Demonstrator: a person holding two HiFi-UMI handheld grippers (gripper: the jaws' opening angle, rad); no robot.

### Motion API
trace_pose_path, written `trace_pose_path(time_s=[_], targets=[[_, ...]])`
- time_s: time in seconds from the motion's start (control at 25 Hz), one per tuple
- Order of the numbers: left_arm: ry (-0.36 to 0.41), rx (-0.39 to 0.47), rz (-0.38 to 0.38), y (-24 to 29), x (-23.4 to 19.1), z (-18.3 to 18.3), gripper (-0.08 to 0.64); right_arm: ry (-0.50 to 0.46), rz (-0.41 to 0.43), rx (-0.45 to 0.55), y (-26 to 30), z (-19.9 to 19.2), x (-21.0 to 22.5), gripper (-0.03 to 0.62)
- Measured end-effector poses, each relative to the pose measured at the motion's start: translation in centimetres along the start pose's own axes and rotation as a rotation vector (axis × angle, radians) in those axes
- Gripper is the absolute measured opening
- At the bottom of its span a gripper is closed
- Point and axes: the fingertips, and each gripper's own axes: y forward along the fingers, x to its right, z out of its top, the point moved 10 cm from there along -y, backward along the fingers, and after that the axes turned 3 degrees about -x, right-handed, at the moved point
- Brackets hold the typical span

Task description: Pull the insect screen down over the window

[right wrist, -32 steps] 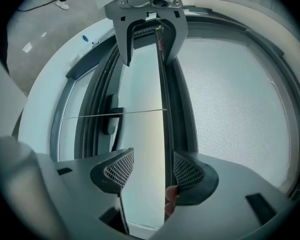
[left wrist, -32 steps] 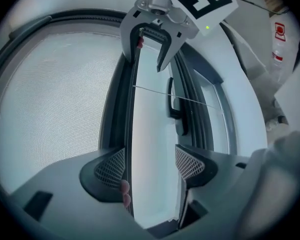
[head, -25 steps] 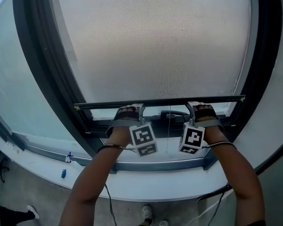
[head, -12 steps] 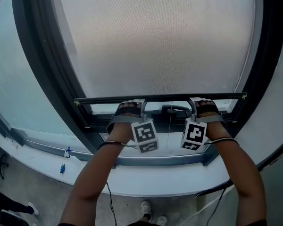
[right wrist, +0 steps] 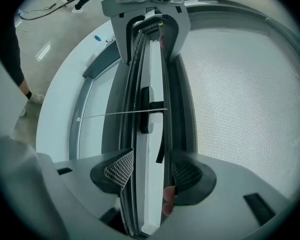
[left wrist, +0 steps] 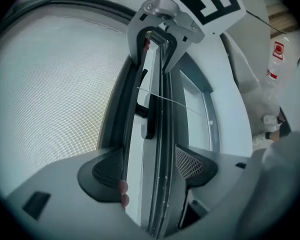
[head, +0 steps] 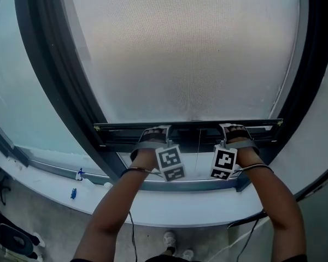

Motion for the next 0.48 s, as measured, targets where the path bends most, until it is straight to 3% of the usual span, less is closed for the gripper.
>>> trace_pose_path(time_s=[0.2, 0.48], targets=[[-0.009, 0.001, 0.005, 0.5, 0.8, -0.2, 0.314, 0.008, 0.014, 0.007, 0.4, 0.1, -1.0, 0.229], [0.008, -0.026, -0.091, 2.8, 4.5, -0.5, 0.314, -0.008, 0.101, -0.008, 2.1, 0.4, -4.9, 0.229]])
